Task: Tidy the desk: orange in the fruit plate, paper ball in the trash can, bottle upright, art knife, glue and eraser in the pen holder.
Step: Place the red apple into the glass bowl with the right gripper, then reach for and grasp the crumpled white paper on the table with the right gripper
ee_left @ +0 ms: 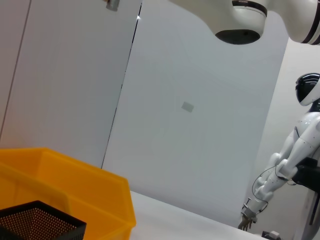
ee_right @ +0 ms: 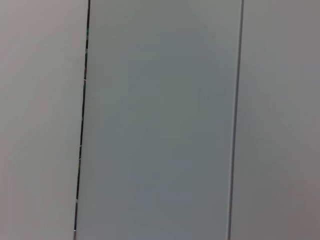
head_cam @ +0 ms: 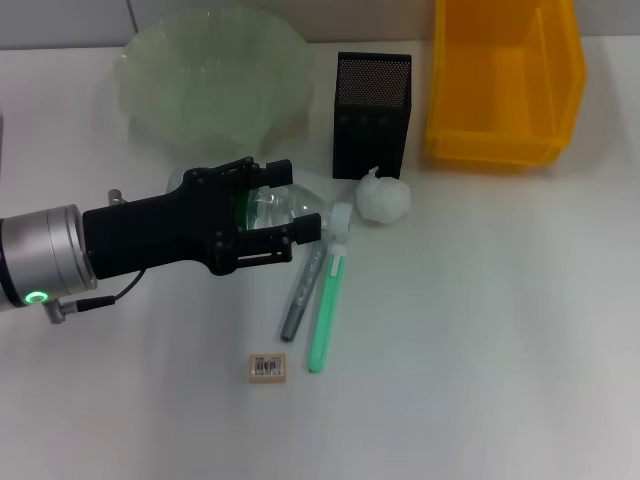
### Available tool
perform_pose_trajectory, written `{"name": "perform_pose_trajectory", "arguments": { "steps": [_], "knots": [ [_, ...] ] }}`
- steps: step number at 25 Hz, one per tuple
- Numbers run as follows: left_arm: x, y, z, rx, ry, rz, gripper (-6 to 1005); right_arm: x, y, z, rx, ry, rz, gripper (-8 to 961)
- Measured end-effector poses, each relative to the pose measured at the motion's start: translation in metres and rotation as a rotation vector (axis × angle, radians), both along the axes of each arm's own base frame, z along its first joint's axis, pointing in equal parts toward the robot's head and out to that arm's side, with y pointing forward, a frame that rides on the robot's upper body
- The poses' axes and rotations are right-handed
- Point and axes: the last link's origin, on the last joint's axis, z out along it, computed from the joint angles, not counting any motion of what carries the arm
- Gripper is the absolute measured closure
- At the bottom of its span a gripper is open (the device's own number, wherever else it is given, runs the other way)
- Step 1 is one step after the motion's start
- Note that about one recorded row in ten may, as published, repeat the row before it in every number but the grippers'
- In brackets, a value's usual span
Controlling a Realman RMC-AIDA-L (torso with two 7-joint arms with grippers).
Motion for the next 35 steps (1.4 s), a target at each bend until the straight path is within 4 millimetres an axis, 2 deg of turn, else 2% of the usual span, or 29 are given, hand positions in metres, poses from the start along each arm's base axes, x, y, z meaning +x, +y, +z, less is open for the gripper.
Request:
{"name": "perform_pose_trajectory", "arguments": {
  "steps": [9,15,19,20,21,22,23,24,25,26,27,28,29,30,31,34,35],
  "knots": [
    [0.000,-0.001,0.001,-0.001,-0.003,0.000,172,0.004,0.001,0.000,0.002,-0.002,-0.010,408],
    [-0.001,-0.001,0.001,-0.002,-0.004,0.000,172,0.013,0.000,0.004,-0.003,0.015,-0.017,219],
    [-0.001,-0.001,0.001,-0.001,-0.003,-0.001,172,0.025,-0.011,0.018,-0.040,0.102,0.031,217],
    [-0.001,-0.001,0.002,0.000,-0.002,-0.002,172,0.041,-0.026,0.035,-0.081,0.195,0.077,217],
    [-0.001,-0.001,0.002,0.001,0.000,-0.002,172,0.041,-0.026,0.035,-0.081,0.195,0.077,218],
    [-0.002,-0.001,0.002,0.000,0.001,-0.002,172,0.058,-0.041,0.050,-0.124,0.257,0.109,219],
    [-0.002,-0.001,0.002,0.000,0.001,-0.002,172,0.058,-0.041,0.050,-0.124,0.257,0.109,219],
    [-0.002,-0.001,0.003,0.000,0.003,-0.002,172,0.070,-0.050,0.059,-0.147,0.278,0.122,219],
    [-0.002,-0.001,0.003,0.001,0.005,-0.002,172,0.088,-0.068,0.069,-0.193,0.296,0.154,219],
    [-0.002,-0.001,0.003,0.001,0.005,-0.002,172,0.088,-0.068,0.069,-0.193,0.296,0.154,218],
    [-0.002,-0.001,0.003,0.002,0.006,-0.003,172,0.110,-0.087,0.076,-0.238,0.294,0.176,218],
    [-0.002,-0.001,0.003,0.002,0.007,-0.004,172,0.110,-0.087,0.076,-0.238,0.294,0.176,218],
    [-0.002,-0.001,0.003,0.002,0.008,-0.005,172,0.123,-0.098,0.078,-0.262,0.284,0.185,218],
    [-0.002,-0.001,0.004,0.001,0.007,-0.009,172,0.147,-0.115,0.080,-0.298,0.249,0.176,218],
    [-0.002,-0.001,0.004,0.001,0.007,-0.009,172,0.147,-0.115,0.080,-0.298,0.249,0.176,218],
    [-0.002,-0.001,0.004,-0.001,0.005,-0.012,172,0.183,-0.135,0.081,-0.346,0.159,0.116,217],
    [-0.002,-0.002,0.004,-0.002,0.005,-0.013,172,0.202,-0.146,0.081,-0.373,0.096,0.082,218]
  ]
}}
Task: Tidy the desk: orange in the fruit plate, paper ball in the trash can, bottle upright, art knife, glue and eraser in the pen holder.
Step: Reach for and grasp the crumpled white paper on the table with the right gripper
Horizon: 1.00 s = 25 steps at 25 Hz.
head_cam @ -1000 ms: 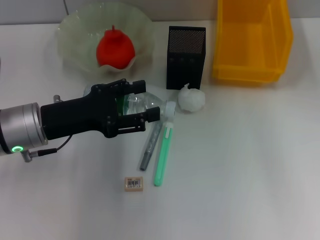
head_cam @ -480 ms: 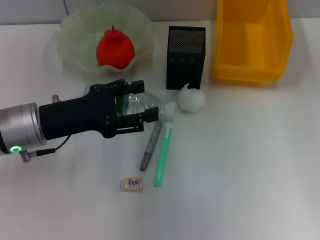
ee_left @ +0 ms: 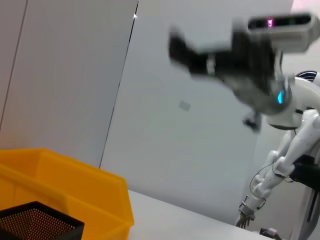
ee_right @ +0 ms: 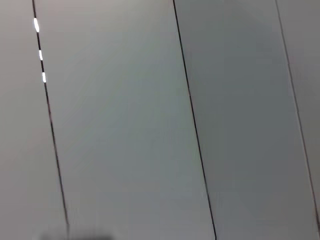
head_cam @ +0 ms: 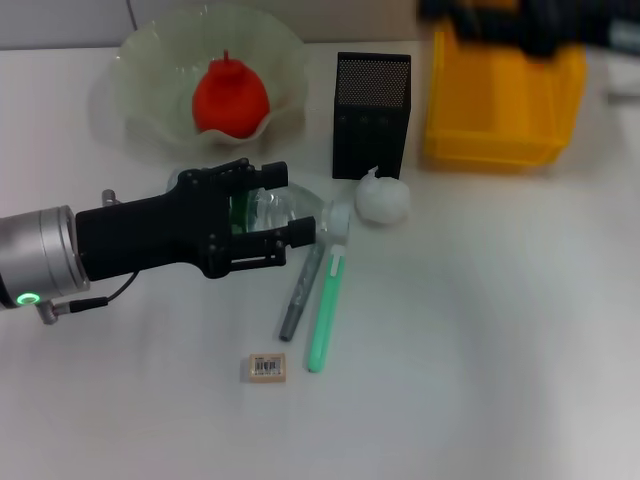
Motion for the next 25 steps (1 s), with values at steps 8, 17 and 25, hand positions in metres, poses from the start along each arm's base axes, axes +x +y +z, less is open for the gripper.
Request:
{"name": "perform_pose_trajectory", "arguments": {
  "steps": [8,17,25],
  "knots": [
    [-0.001,-0.001,-0.001,-0.008,0.004,-0.001,172,0.043,-0.027,-0.001,-0.169,-0.286,-0.104,218],
    [-0.004,-0.004,-0.003,-0.004,0.008,0.008,173,0.034,-0.004,-0.002,-0.237,-0.576,-0.256,220],
    [-0.005,-0.004,-0.003,0.004,0.009,0.007,173,0.018,0.015,-0.023,-0.220,-0.723,-0.255,222]
  ]
}}
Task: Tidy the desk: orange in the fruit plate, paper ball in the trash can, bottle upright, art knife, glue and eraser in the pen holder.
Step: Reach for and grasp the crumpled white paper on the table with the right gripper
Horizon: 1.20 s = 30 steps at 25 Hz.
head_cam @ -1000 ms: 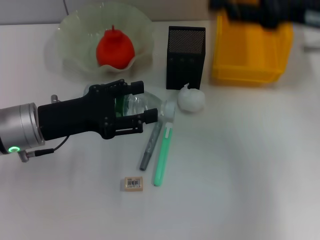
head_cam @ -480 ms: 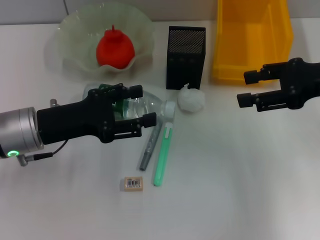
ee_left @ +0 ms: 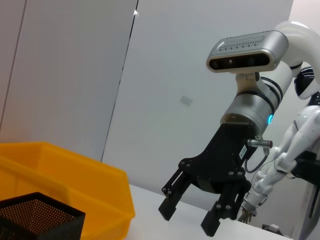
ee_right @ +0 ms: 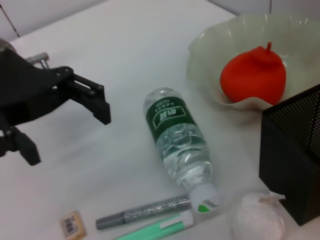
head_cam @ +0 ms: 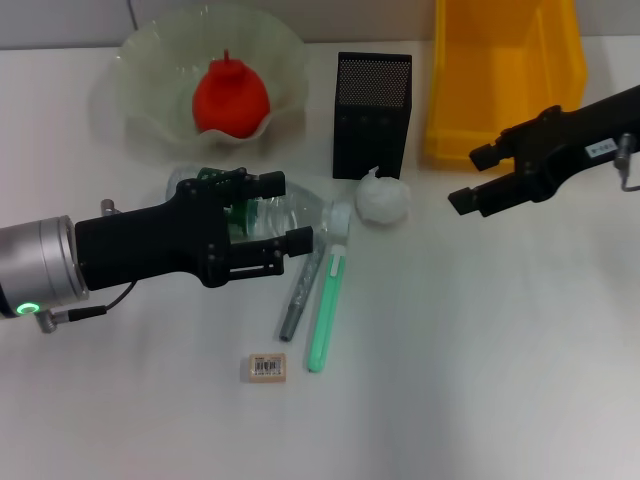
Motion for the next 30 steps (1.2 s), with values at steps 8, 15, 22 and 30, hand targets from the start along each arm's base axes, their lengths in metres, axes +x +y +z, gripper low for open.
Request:
{"name": "perform_pose_trajectory", "arguments": {
  "steps": [8,15,22,30],
  "knots": [
    [-0.0016,-0.0008,0.0004,0.004,-0.001,0.007,173,-0.0022,0.0036,-0.0024,0.004,-0.010,0.014,223],
    [-0.0016,-0.0003,0.0004,0.008,-0.001,0.008,173,-0.0039,0.0047,-0.0024,0.002,-0.018,0.023,224],
    [-0.0021,0.0010,-0.0001,0.013,0.006,0.012,173,-0.0050,0.0063,-0.0033,0.001,-0.029,0.027,224],
    [-0.0016,0.0019,-0.0003,0.014,0.010,0.009,173,-0.0079,0.0095,-0.0110,-0.017,-0.077,0.033,223]
  ]
}}
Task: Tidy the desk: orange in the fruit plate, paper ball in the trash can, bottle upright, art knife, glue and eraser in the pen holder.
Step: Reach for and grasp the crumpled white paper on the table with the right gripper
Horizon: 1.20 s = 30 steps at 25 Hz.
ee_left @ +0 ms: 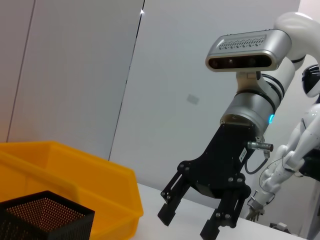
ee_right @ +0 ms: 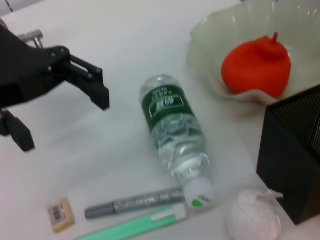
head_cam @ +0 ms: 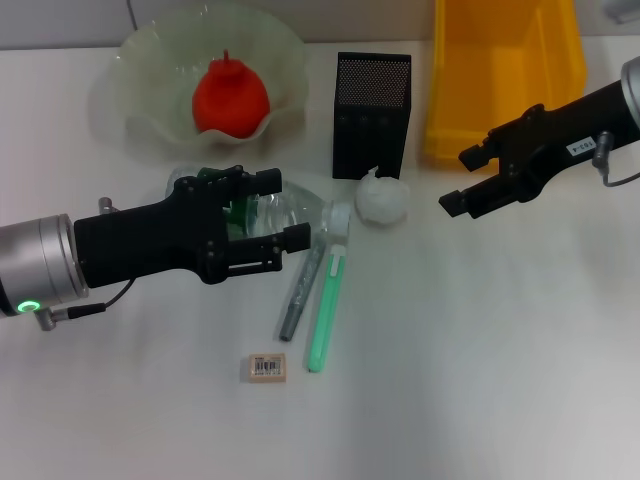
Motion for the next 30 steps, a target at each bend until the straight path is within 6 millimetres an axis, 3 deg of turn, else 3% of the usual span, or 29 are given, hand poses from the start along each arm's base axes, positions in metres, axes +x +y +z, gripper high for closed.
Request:
{"name": "perform_pose_trajectory", "arguments": {
  "steps": [6,10,30],
  "knots": [
    [0.001,0.000,0.000,0.008,0.007,-0.016,173,-0.010,0.005,-0.008,-0.021,-0.076,0.012,223],
    [0.001,0.001,0.000,0.007,0.008,-0.017,173,-0.015,0.011,-0.028,-0.002,-0.155,0.058,223],
    [0.000,0.002,0.000,0.009,0.009,0.000,173,-0.013,0.020,-0.085,0.057,-0.238,0.193,223]
  ]
}}
